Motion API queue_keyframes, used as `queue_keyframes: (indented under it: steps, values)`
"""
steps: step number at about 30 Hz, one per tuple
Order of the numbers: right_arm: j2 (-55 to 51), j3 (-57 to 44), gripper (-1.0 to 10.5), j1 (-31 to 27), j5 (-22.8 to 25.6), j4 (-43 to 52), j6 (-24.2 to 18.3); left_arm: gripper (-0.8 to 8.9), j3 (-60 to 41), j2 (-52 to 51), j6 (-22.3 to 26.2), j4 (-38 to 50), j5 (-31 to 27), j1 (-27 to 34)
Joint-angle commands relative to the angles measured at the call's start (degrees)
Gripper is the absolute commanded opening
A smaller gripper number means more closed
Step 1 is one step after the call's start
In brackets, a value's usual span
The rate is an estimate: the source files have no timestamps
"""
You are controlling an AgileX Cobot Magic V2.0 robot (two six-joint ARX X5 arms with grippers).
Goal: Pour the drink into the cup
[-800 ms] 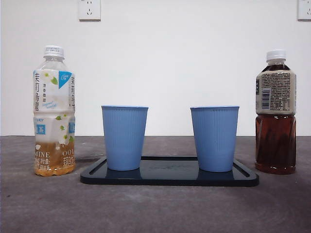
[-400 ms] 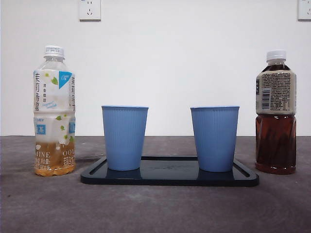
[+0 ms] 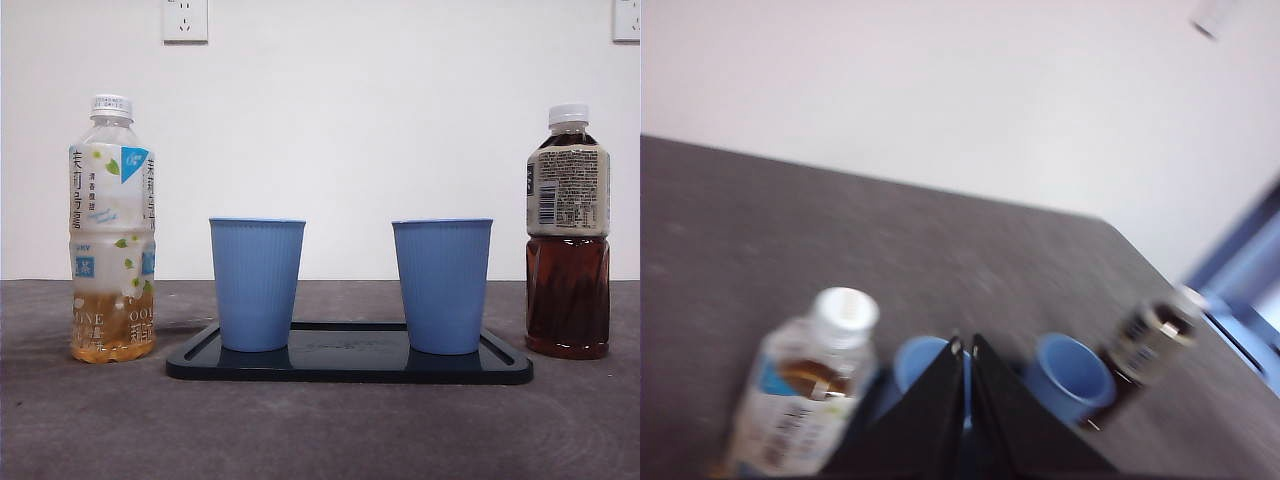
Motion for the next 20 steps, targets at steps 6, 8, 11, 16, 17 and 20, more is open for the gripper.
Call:
queue_keyframes:
  steps: [6,8,11,16,17,20]
  values:
    - [5.44,9.35,0.1,7.32,-3.96,-4.33,-4.44,0.1,9.9,7.34,5.29,-5.55,14.8,-2.84]
    - [6.49,11.21,0.1,10.03,-4.5,-6.49,-7.1,0.1,10.64,7.96,6.82,-5.92,16.9,-4.0]
    - [7.65,13.31,0.1,13.18,-4.7,-9.94,-10.73,0.1,10.84,7.74,7.93,-5.97,17.44,-5.62]
    - [7.91,14.23,0.1,14.62,-4.63,-13.03,-11.19,0.37,10.84,6.6,8.44,-6.03,17.35,-6.16]
    - [7.91,14.23,0.1,14.62,-4.63,-13.29,-10.82,0.51,10.84,6.54,8.39,-6.01,17.35,-6.16]
    - [7.91,14.21,0.2,14.62,-4.66,-14.08,-10.69,1.64,10.84,6.4,8.39,-6.43,17.35,-6.16]
